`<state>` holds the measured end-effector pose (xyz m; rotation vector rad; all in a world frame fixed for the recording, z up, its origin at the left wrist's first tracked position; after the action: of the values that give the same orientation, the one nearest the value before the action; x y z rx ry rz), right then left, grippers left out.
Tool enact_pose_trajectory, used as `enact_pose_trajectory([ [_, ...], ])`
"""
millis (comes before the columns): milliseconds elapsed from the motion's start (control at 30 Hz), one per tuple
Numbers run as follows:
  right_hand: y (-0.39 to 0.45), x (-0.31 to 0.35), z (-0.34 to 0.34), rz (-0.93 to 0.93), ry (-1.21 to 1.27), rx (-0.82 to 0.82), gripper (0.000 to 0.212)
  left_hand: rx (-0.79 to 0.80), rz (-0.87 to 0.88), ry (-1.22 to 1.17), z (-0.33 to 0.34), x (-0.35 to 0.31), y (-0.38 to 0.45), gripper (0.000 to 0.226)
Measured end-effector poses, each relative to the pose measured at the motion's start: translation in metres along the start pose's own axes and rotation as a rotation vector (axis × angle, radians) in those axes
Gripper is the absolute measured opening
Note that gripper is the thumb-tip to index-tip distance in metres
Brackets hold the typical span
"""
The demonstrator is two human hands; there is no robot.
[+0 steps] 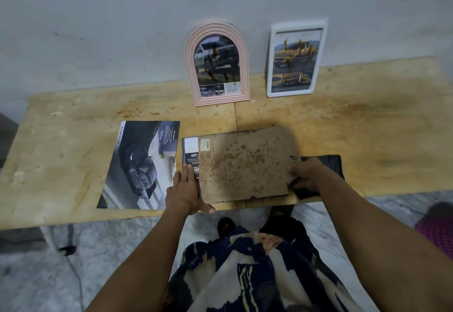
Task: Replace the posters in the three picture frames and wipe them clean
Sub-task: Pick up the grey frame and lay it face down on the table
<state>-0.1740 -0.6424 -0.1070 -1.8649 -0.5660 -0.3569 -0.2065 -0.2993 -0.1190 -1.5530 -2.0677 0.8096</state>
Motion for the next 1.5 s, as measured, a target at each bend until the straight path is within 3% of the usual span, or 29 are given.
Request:
enact_pose_trajectory([
  [200,-0.001,-0.01,-0.005,0.043,0.129,-0.082,0.031,0.008,-0.016,-0.013,-0.001,0.0,0.002,0.157],
  [367,-0.006,-0.022,-0.022,-0.012,0.447,-0.261,0.014,-0.028,-0.016,0.018,-0.003,-0.003,0.0,0.154],
  [433,-0.009,-0.026,-0.026,-0.056,0.504,-0.333,0.018,-0.07,-0.006,0.043,-0.006,-0.006,-0.003,0.143],
  [533,-0.016,-0.032,-0.014,-0.095,0.489,-0.303,0.027,-0.139,0.014,0.115,-0.009,-0.011,-0.006,0.113],
  [667,-0.023,-0.035,-0.004,-0.149,0.463,-0.305,0.041,-0.202,0.103,0.173,-0.008,-0.019,-0.008,0.105],
  [800,-0.027,-0.032,-0.014,-0.171,0.542,-0.341,0.046,-0.145,0.102,0.213,-0.01,-0.022,-0.012,0.119],
  [1233,0.0,-0.017,-0.102,-0.209,0.666,-0.541,0.055,-0.037,-0.013,0.133,-0.016,-0.055,-0.013,0.103],
  [1367,0.022,-0.009,-0.14,-0.209,0.685,-0.534,0.056,0.029,-0.135,0.028,-0.021,-0.079,-0.006,0.076],
  [1433,0.035,-0.008,-0.156,-0.224,0.692,-0.534,0.057,-0.025,-0.108,-0.097,-0.029,-0.111,0.0,0.043],
  [1500,0.044,-0.008,-0.164,-0.215,0.685,-0.517,0.058,-0.128,-0.056,-0.361,-0.043,-0.15,-0.008,0.031],
])
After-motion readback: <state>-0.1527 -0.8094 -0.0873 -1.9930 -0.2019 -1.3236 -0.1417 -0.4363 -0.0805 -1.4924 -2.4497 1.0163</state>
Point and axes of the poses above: each hand's wrist, its own y-axis towards the middle knuckle, its own z-axis out of the palm, x = y × z, the point moved 5 cm from there along y, towards the middle knuckle, and after that the axes turned 9 degrees about -z, right-handed, at the moved point
